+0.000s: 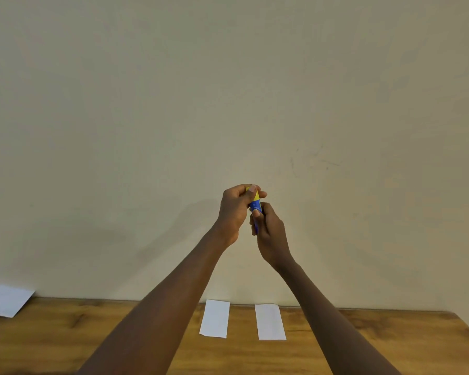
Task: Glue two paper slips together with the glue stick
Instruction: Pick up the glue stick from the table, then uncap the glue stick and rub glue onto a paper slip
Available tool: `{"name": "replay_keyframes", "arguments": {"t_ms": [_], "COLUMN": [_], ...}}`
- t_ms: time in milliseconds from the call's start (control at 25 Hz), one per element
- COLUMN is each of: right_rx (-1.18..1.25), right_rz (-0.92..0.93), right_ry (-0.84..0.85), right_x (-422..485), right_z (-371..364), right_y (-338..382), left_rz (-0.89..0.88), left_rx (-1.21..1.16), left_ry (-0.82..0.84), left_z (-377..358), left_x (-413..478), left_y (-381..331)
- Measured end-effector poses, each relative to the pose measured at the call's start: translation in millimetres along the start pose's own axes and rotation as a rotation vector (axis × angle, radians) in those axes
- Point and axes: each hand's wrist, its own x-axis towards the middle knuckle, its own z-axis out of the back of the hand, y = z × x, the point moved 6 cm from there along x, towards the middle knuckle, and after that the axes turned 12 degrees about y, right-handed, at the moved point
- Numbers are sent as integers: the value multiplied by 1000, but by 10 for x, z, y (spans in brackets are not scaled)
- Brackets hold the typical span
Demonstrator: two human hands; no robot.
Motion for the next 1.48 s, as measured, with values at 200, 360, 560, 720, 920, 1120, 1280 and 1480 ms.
{"name": "replay_keyframes", "arguments": {"t_ms": [200,360,560,720,920,1120,1280,1480], "right_rx": [123,363,598,648,731,704,663,530], "right_rz": [-5,-45,-44,-23,51,54,17,7], "right_ry": [60,150,294,199,122,63,-52,-173], "right_x": [16,17,-83,-127,-63,-111,-143,-129], "right_z": [-16,15,-33,25,86,90,134,183], "right_y": [169,285,322,321,517,517,478,503], "left_rz": [-2,8,-79,-68,56,-97,-163,-215], "left_rx": [-13,-98,-405,-218,-110,-117,-125,-79], "left_ry": [38,97,48,11,123,-69,-130,-266], "left_z": [15,48,208,320,164,159,219,296], "left_x": [-60,-119,-127,-150,-249,-323,-312,-325], "left_y": [-117,-188,-402,-489,-281,-350,-447,-487]}}
